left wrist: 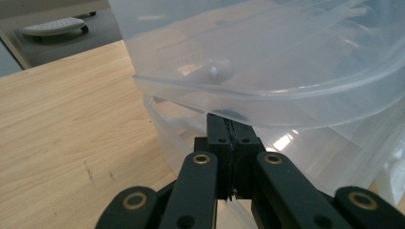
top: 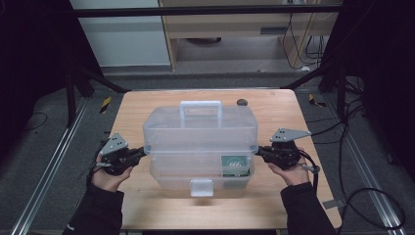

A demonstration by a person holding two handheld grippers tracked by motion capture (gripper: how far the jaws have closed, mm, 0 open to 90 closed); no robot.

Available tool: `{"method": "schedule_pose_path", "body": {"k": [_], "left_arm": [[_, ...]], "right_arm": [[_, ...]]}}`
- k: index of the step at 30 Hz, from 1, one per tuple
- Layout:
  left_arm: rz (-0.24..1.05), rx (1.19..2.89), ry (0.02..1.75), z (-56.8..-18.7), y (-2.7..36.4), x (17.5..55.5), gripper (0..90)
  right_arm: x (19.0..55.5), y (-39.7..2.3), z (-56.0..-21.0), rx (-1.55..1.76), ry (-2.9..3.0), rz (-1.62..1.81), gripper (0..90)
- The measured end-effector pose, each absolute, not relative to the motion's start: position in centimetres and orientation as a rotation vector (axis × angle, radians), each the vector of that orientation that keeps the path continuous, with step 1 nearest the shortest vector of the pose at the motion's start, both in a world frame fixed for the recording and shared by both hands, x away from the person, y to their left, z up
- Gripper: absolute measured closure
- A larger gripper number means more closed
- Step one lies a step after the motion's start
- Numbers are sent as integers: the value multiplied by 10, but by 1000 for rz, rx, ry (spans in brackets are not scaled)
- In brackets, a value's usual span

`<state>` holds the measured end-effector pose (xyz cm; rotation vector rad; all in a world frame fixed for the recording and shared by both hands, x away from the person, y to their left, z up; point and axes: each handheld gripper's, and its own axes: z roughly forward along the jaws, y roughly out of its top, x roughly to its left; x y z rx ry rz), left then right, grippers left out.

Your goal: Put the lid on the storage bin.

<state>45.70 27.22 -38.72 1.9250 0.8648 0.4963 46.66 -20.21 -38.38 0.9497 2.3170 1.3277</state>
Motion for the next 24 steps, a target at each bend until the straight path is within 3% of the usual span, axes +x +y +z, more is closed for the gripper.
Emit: {"method": "schedule_pose_path", "body": {"k": [19,24], "left_arm": [[485,2036,882,-402,278,457,889],[477,2008,966,-411,289,465,882]], "right_arm": [[460,-206,-402,951,2379,1217,900],[466,-220,-411,1014,2342,1165,898]]}}
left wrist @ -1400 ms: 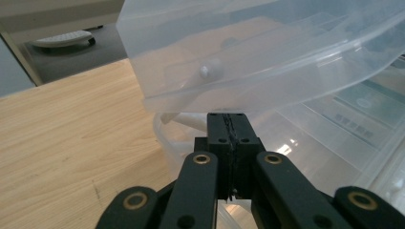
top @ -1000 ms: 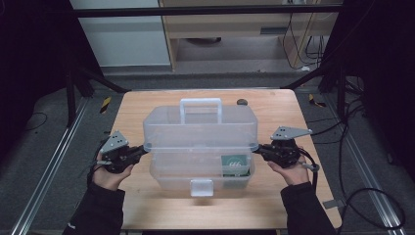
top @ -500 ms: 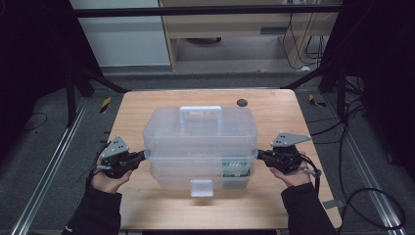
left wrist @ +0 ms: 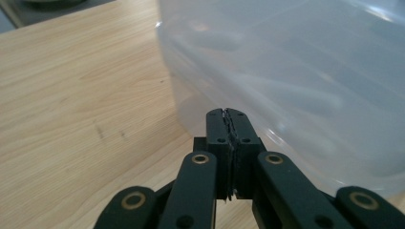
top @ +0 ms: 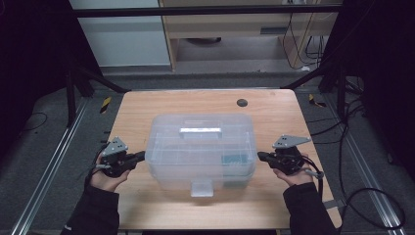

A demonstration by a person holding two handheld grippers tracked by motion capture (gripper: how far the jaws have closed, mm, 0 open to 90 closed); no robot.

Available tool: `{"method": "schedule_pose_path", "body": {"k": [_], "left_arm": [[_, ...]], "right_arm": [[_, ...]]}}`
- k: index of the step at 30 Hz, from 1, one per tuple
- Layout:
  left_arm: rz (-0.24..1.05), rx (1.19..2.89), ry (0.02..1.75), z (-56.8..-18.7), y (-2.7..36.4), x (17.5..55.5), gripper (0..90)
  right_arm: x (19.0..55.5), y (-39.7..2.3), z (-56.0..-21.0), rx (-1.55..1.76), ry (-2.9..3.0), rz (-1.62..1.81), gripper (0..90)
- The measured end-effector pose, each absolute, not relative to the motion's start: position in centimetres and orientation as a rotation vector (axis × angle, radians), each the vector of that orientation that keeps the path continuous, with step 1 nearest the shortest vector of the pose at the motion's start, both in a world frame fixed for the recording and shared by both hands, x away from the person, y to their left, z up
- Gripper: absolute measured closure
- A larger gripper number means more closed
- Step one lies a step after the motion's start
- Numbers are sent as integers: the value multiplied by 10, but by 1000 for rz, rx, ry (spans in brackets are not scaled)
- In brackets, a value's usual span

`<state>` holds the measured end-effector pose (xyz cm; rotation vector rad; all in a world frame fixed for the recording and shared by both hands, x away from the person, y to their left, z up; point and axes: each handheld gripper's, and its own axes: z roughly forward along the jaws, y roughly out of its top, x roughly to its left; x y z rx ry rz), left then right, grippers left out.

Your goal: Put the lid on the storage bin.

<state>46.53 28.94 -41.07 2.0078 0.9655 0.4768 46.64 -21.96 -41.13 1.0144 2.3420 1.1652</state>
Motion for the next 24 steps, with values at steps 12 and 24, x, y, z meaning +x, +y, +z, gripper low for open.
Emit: {"method": "schedule_pose_path", "body": {"k": [12,24], "left_arm": [[578,1979,1133,-435,311,481,710],[671,1998,1226,-454,332,491,494]], "right_arm": [[483,-250,-442,1197,2205,1047,722],[491,-276,-460,1331,2128,1001,458]]}}
